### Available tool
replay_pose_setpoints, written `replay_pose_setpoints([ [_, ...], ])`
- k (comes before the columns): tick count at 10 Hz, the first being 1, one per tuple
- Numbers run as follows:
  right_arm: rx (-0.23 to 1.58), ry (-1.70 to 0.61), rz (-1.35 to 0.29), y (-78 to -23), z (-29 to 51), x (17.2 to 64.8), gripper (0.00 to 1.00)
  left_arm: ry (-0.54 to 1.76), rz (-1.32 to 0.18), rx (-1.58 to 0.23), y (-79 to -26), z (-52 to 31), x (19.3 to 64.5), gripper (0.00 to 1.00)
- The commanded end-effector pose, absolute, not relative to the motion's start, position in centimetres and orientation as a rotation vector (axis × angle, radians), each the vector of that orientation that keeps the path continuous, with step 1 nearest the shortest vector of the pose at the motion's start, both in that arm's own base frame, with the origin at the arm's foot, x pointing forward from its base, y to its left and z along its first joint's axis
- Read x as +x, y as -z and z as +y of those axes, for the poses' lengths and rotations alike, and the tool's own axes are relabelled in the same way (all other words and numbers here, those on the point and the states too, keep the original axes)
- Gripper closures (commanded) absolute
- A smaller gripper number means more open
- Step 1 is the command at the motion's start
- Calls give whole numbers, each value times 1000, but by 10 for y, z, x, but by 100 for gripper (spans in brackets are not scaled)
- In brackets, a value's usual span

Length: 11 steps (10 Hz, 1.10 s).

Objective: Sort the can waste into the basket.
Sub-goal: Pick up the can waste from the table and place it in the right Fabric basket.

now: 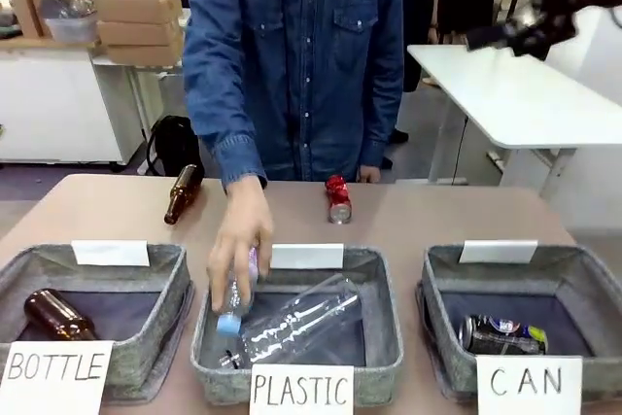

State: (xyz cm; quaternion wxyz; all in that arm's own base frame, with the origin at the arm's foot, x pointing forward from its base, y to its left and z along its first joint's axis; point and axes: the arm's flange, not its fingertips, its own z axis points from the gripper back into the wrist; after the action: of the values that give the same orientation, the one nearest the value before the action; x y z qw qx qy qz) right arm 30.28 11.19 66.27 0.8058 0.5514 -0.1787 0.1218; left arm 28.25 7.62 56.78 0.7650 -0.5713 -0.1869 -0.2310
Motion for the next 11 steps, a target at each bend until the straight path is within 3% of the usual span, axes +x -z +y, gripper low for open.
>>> replay_pose_setpoints([
  [1,1135,-170,-431,-664,124,319,0,385,-472,-1364,-548,93,269,1],
  [2,1063,-116,-490,-666,119,326,0,502,-406,-1241,-568,76,283,1],
  [3,1169,-219,-391,-655,122,315,0,502,-406,-1241,-568,76,283,1],
  [11,1169,-219,-391,-655,122,315,0,502,-406,-1241,-568,76,283,1],
])
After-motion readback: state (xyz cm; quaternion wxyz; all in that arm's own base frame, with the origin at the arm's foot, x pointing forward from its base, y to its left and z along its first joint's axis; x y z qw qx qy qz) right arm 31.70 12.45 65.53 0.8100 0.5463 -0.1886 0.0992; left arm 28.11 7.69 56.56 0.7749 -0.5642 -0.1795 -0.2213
